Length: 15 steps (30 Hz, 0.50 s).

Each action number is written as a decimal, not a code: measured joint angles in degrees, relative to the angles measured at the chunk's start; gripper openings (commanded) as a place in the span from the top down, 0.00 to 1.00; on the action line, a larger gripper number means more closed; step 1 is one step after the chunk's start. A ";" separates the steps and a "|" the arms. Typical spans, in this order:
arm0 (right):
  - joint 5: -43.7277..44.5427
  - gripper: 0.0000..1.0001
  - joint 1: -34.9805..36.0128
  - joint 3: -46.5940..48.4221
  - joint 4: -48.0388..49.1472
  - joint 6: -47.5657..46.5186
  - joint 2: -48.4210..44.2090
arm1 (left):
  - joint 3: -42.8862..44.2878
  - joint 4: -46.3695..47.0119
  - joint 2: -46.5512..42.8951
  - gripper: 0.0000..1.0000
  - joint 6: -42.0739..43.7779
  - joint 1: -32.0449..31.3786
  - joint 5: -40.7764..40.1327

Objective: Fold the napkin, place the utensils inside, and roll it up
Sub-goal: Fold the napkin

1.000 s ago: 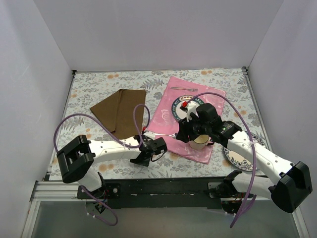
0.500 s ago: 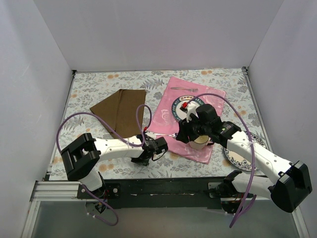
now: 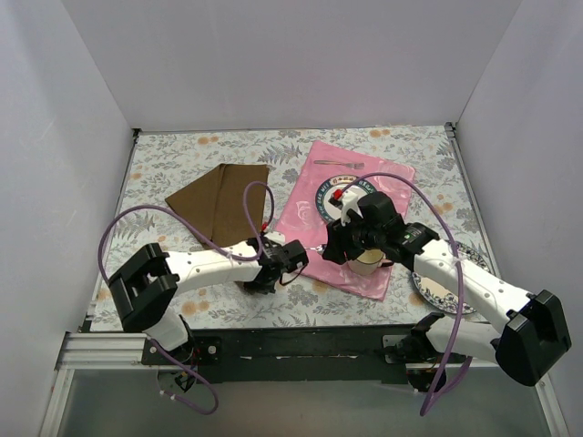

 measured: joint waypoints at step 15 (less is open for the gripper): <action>-1.29 0.46 -0.02 1.99 -0.20 -0.63 5.11 | 6.71 5.03 -6.97 1.00 10.38 30.71 4.68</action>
